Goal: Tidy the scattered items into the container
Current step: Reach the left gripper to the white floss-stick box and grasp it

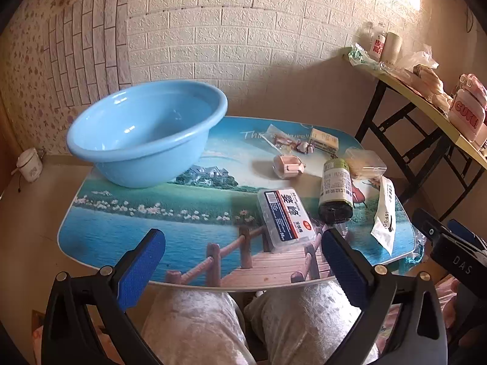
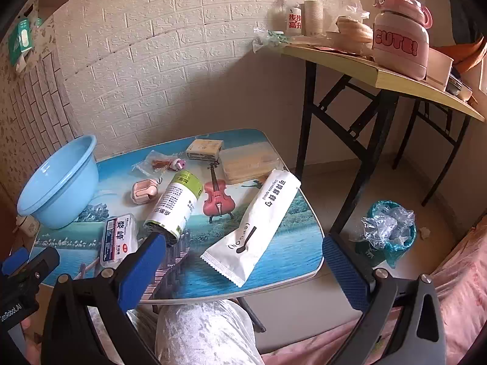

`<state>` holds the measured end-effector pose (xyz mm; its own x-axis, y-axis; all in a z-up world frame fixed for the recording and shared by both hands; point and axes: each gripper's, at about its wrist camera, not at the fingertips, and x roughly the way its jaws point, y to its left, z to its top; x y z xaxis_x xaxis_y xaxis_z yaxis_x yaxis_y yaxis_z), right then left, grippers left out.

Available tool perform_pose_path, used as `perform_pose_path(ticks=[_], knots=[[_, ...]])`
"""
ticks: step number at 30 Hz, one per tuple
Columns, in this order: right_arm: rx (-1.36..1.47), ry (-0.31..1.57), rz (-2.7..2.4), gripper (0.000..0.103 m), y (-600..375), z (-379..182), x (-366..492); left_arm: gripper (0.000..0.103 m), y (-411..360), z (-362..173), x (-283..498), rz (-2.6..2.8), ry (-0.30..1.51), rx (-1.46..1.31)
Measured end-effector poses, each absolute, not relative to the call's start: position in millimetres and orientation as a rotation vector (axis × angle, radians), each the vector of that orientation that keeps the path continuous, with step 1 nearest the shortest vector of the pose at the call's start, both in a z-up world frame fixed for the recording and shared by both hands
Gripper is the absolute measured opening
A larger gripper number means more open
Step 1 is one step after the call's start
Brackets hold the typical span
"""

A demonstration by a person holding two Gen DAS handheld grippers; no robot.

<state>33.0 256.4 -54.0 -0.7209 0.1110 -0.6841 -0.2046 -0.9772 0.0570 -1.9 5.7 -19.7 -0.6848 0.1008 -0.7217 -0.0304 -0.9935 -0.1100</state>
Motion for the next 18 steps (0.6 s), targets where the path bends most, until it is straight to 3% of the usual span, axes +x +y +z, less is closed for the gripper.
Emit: perform_pose_path(ticks=[11, 18], knots=[[-1.077, 0.176, 2.729, 0.103, 269.6, -68.8, 30.5, 0.103, 35.1, -45.7, -13.5, 2.848, -0.049, -1.205], [-1.09, 0.179, 2.711, 0.103, 275.7, -82.2, 22.2, 0.103, 37.5, -58.7, -27.0, 2.855, -0.106, -1.227]])
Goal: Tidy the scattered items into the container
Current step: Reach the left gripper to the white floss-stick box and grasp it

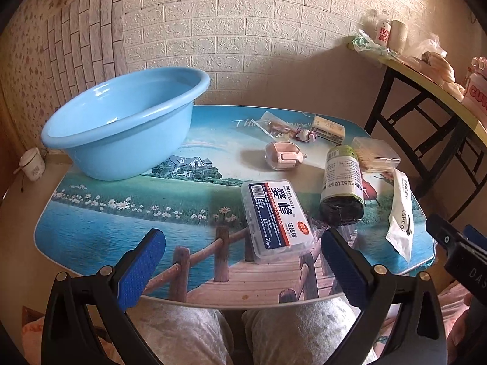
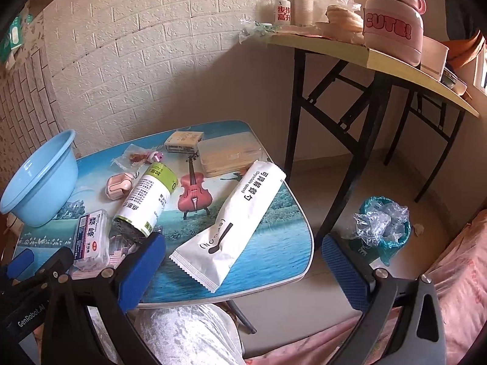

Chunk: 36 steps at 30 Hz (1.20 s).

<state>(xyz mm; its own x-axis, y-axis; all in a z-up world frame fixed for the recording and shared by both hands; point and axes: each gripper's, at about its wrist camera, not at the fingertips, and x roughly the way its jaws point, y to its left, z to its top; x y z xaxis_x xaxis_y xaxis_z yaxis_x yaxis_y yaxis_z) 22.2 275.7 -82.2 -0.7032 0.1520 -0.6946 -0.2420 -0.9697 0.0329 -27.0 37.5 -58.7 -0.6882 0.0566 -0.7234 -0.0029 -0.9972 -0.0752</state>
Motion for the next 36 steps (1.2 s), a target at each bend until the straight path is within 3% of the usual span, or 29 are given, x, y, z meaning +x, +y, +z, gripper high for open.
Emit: perform_pose_path(ticks=[27, 33, 36], knots=[[-1.117, 0.233, 2.674, 0.103, 298.5, -107.7, 0.6, 0.103, 67.8, -102.1, -66.8, 2.914, -0.034, -1.258], [-1.142, 0.223, 2.678, 0.103, 292.7, -113.9, -4.8, 0.091, 65.8, -107.0, -69.3, 2.937, -0.025, -1.228], [-1.141, 0.217, 2.68, 0.103, 290.4, -115.0, -7.5, 0.075, 64.4, -106.1, -69.0, 2.944, -0.021, -1.188]])
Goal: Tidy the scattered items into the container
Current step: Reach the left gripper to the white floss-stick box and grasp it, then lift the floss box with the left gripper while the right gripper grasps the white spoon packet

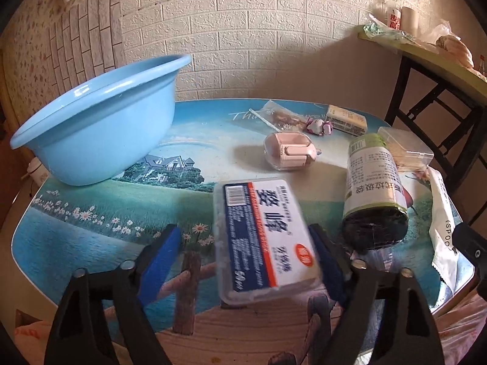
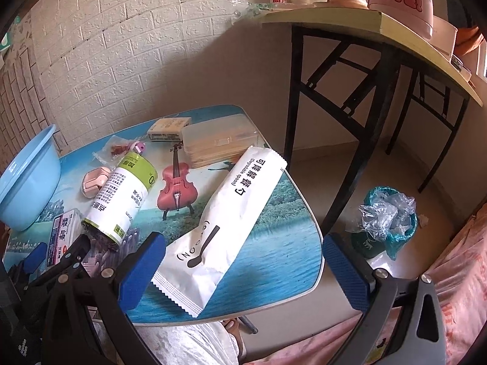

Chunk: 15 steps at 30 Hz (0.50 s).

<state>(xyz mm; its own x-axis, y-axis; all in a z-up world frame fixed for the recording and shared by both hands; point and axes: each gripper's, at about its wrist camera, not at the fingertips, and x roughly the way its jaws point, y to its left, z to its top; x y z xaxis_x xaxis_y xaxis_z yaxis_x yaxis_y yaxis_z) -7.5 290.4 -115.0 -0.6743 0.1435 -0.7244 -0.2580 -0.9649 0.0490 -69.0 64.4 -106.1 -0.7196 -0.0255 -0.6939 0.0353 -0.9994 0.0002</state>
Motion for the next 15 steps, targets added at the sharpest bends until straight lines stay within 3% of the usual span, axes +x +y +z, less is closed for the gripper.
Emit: perform_pose_path(ticks=[6, 15], knots=[[-1.153, 0.213, 2.679, 0.103, 287.7, -117.8, -10.5, 0.055, 60.5, -105.1, -69.6, -2.913, 0.025, 1.128], [-1.158, 0.191, 2.676, 0.103, 282.9, -123.4, -16.8, 0.054, 54.2, -104.5, -66.8, -2.957, 0.027, 1.112]])
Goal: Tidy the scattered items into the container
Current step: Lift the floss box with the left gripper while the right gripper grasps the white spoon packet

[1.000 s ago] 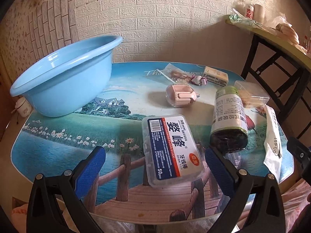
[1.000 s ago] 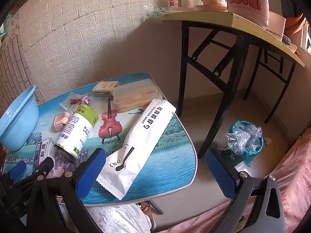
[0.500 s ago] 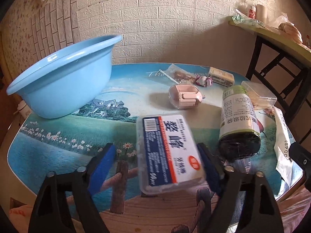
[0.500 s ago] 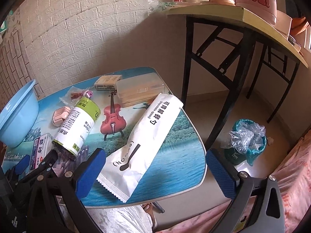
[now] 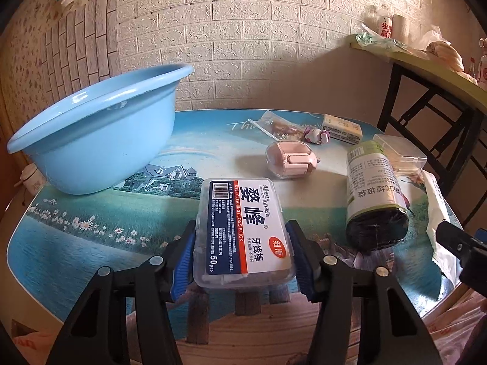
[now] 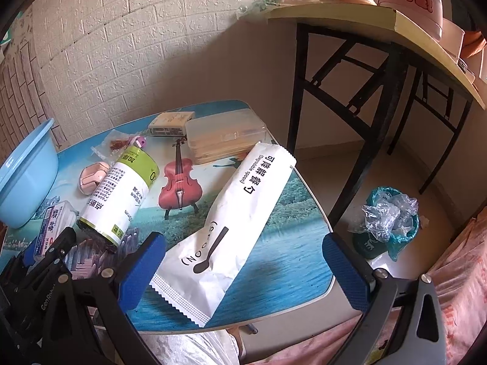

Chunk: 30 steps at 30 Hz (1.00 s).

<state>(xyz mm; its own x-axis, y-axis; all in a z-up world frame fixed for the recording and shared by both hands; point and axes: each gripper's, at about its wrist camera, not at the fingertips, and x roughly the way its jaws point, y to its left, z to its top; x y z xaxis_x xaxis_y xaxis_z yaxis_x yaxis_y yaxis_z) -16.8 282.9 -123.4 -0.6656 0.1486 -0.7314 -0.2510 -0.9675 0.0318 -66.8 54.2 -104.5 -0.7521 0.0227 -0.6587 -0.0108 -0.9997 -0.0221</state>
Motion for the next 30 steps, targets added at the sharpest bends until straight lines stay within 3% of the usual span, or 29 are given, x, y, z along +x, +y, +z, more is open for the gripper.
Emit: perform_pose_path(ticks=[9, 19, 21, 23, 30], knots=[[-1.11, 0.214, 2.641, 0.103, 281.4, -131.9, -24.8, 0.054, 49.3, -85.9, -57.7, 2.923, -0.025, -1.015], [-1.124, 0.19, 2.637, 0.103, 270.2, -136.3, -32.1, 0.054, 51.1, -102.5, -63.2, 2.928, 0.015, -1.081], [-1.125, 0.184, 2.633, 0.103, 268.5, -137.6, -33.8, 0.057, 52.4, -102.8, -65.5, 2.946, 0.026, -1.087], [-1.127, 0.178, 2.634, 0.103, 266.8, -138.8, -35.0, 0.068, 51.8, -103.0, -67.2, 2.96, 0.019, -1.089], [-1.125, 0.144, 2.63, 0.103, 259.9, -142.4, -41.4, 0.071, 53.6, -107.3, -73.1, 2.977, 0.045, -1.095]])
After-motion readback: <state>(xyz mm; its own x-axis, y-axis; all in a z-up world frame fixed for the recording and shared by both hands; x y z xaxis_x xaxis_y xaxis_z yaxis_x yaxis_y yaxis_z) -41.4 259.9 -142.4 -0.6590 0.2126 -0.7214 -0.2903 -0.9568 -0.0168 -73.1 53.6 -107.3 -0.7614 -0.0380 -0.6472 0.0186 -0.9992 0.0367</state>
